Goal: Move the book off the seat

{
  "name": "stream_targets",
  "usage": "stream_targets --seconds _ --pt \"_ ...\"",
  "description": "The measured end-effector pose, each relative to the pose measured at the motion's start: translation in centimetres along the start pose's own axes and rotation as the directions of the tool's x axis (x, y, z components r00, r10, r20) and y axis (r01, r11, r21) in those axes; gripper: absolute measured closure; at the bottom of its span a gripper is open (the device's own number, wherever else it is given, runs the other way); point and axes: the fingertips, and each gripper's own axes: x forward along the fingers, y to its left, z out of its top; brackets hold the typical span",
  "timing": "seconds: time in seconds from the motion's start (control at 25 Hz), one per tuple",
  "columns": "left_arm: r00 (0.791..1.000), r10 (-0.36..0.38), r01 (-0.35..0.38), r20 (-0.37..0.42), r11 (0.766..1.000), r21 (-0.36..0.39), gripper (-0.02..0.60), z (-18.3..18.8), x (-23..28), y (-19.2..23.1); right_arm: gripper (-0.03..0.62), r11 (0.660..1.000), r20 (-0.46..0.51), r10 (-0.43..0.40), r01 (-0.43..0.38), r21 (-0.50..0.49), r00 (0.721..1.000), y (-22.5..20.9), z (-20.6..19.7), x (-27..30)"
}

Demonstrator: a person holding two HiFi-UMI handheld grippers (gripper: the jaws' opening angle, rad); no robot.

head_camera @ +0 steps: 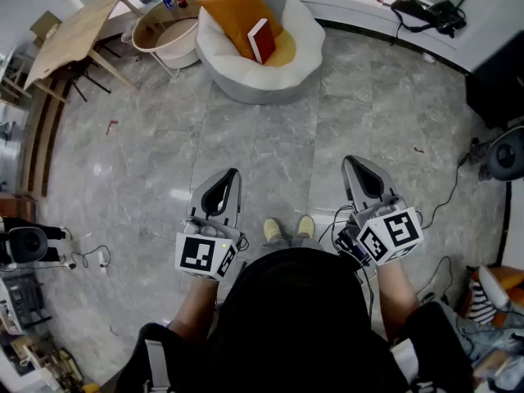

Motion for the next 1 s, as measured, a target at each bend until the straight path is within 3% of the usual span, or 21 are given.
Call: stream_targets --seconds 0.24,0.4,1.0 --pt "1.0 0.012 -0.012 0.015 1.0 -0.023 0.569 0.1 -1.4 0.6 0.585 1.0 -0.005 -0.006 0.006 -0.009 1.0 1.6 -0.5 -0.1" --pt "1.0 -0.015 0.015 0.015 1.0 -0.025 0.569 0.2 -1.8 0.4 0.585 0.999 0.019 0.031 -0.031 0.015 0.999 3.0 0.1 0.2" --pt "0.997 -0.061 0.061 0.043 0.998 -0.012 0.569 -0.6 -3.2 3.6 0.585 1.0 0.008 0.03 -0.03 0.0 1.0 7.2 -0.9 3.2"
